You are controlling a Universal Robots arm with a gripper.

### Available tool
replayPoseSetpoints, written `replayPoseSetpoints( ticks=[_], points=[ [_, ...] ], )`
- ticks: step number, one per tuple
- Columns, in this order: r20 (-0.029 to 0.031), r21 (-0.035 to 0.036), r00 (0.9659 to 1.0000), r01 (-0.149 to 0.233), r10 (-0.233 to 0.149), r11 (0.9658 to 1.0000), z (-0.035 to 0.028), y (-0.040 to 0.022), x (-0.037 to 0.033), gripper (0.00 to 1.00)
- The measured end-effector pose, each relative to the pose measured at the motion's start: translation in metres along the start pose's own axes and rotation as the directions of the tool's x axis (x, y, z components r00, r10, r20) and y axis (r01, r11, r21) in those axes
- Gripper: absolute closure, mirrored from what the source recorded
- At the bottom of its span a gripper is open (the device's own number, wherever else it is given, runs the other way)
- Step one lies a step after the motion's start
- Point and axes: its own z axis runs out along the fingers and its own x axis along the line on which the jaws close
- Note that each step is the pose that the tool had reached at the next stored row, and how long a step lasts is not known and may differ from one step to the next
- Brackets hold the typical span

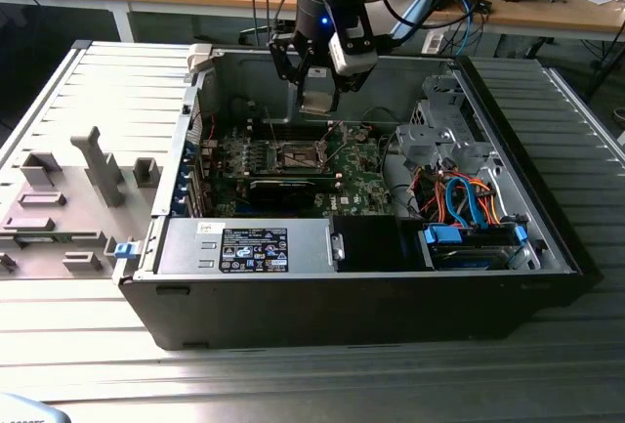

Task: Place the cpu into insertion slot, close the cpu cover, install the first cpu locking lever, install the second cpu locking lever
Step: 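Place the cpu into insertion slot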

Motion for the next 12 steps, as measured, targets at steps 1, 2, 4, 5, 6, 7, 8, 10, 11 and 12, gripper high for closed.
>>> replayPoseSetpoints(
  ticks=[1,2,4,5,6,7,8,10,11,12],
  points=[
    [0.0001,0.0,1.0,-0.001,0.001,1.0,0.0,0.0,0.0,0.46],
    [0.0004,0.0,1.0,-0.004,0.004,1.0,0.0,0.0,0.0,0.46],
    [0.0007,-0.0001,1.0,-0.008,0.008,1.0,0.0,0.0,0.0,0.46],
    [0.001,-0.0002,0.9999,-0.011,0.011,0.9999,0.0,0.0,0.0,0.46],
    [0.0011,-0.0002,0.9999,-0.013,0.013,0.9999,0.0,0.0,0.0,0.46],
    [0.0013,-0.0003,0.9999,-0.015,0.015,0.9999,0.0,0.0,0.0,0.46],
    [0.0015,-0.0003,0.9998,-0.017,0.017,0.9999,0.0,0.0,0.0,0.46],
    [0.0018,-0.0004,0.9998,-0.021,0.021,0.9998,0.0001,0.0,0.0,0.46],
    [0.002,-0.0004,0.9997,-0.023,0.023,0.9997,0.0001,0.0,0.0,0.46],
    [0.0022,-0.0004,0.9997,-0.025,0.025,0.9997,0.0001,0.0,0.0,0.46]
  ],
)
